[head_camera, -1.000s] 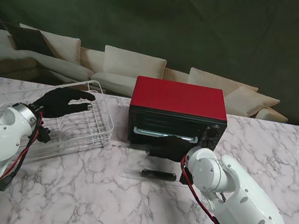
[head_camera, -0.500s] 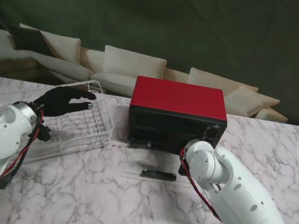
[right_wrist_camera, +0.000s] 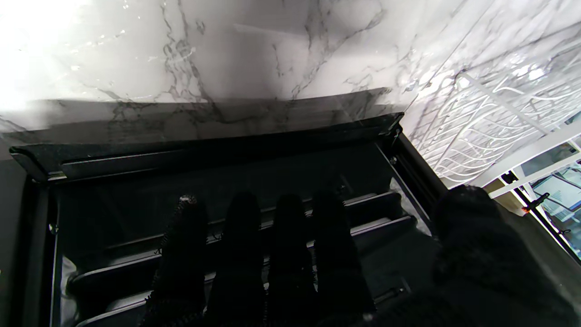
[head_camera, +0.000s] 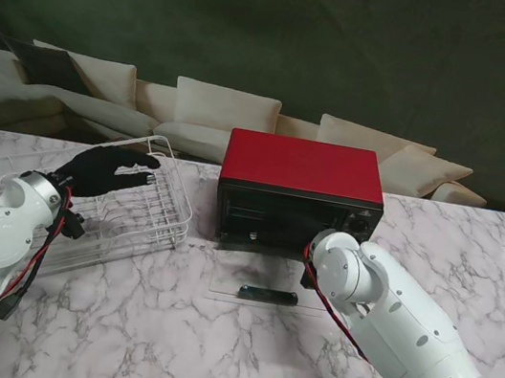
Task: Slide the trays into the oven
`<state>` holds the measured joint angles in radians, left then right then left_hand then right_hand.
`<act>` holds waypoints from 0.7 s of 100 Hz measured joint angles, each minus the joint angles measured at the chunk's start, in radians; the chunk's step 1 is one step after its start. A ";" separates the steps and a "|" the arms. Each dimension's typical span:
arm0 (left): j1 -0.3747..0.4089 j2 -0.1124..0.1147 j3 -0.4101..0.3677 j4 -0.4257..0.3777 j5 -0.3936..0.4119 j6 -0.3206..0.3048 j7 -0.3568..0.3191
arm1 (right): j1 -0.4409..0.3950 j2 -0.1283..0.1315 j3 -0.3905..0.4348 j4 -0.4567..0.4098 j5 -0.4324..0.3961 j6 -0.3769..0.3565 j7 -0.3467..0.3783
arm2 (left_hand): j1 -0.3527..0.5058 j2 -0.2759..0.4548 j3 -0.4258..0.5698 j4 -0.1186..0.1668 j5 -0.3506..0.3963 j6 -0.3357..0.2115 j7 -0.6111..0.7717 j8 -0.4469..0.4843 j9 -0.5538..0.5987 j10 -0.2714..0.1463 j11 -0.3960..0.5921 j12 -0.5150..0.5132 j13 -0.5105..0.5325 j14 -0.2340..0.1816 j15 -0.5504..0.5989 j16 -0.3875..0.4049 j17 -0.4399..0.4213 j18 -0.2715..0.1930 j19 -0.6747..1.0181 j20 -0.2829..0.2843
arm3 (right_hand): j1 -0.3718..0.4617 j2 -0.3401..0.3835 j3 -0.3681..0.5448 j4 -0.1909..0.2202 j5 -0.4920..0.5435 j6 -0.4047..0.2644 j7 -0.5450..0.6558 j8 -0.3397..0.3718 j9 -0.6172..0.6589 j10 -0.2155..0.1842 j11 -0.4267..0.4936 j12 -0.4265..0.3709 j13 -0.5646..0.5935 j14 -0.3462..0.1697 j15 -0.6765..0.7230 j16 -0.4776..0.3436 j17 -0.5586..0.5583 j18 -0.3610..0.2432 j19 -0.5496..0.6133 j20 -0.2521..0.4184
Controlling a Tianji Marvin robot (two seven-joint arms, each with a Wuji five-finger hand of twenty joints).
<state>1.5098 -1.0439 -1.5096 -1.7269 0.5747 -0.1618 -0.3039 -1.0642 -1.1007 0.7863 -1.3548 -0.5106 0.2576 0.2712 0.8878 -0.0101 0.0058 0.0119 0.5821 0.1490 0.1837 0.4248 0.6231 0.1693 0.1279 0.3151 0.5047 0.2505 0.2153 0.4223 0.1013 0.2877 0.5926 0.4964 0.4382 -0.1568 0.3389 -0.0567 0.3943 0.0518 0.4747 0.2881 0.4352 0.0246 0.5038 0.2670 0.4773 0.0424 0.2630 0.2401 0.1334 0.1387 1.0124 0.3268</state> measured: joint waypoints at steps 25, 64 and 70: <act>-0.002 0.000 0.001 0.003 0.000 0.000 -0.001 | -0.032 -0.003 0.040 -0.022 -0.028 -0.013 -0.010 | 0.000 0.000 0.000 0.000 0.000 0.000 0.000 0.000 0.000 0.000 0.000 0.000 0.000 0.000 0.000 0.000 0.000 0.000 0.000 0.000 | 0.000 0.000 0.013 0.000 0.015 -0.001 0.017 0.001 0.005 0.037 0.003 -0.002 0.010 0.033 0.048 0.066 0.017 0.037 0.055 0.085; -0.003 0.000 0.000 0.006 0.000 -0.001 0.000 | -0.266 0.030 0.245 -0.304 -0.060 -0.096 0.060 | 0.000 0.000 0.000 0.000 0.000 0.000 0.000 0.000 0.000 0.000 0.000 0.000 0.000 0.000 0.000 0.000 0.000 0.000 0.000 0.000 | 0.000 -0.001 0.013 0.000 0.079 -0.024 0.014 0.016 0.080 0.080 0.020 0.024 0.113 0.083 0.233 0.174 0.129 0.078 0.206 0.230; -0.003 0.000 -0.001 0.006 0.000 -0.002 0.002 | -0.322 0.033 0.290 -0.359 -0.067 -0.118 0.060 | 0.000 0.000 0.000 0.000 0.000 0.000 0.000 0.000 0.000 0.000 0.000 0.000 0.000 0.000 0.000 0.000 0.000 0.000 0.000 0.000 | 0.000 -0.010 0.014 0.000 0.092 -0.025 0.021 0.016 0.112 0.090 0.027 0.024 0.136 0.090 0.246 0.180 0.143 0.088 0.209 0.235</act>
<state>1.5072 -1.0436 -1.5101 -1.7207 0.5746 -0.1638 -0.3022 -1.3865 -1.0672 1.0760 -1.7134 -0.5772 0.1400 0.3309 0.8878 -0.0100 0.0058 0.0119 0.5823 0.1490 0.1836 0.4248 0.6231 0.1694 0.1279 0.3151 0.5047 0.2506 0.2153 0.4224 0.1013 0.2880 0.5926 0.4966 0.4382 -0.1668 0.3529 -0.0567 0.4859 0.0270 0.4956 0.3042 0.5476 0.1141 0.5308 0.2915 0.6132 0.1325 0.5094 0.4197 0.2766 0.2263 1.2215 0.5621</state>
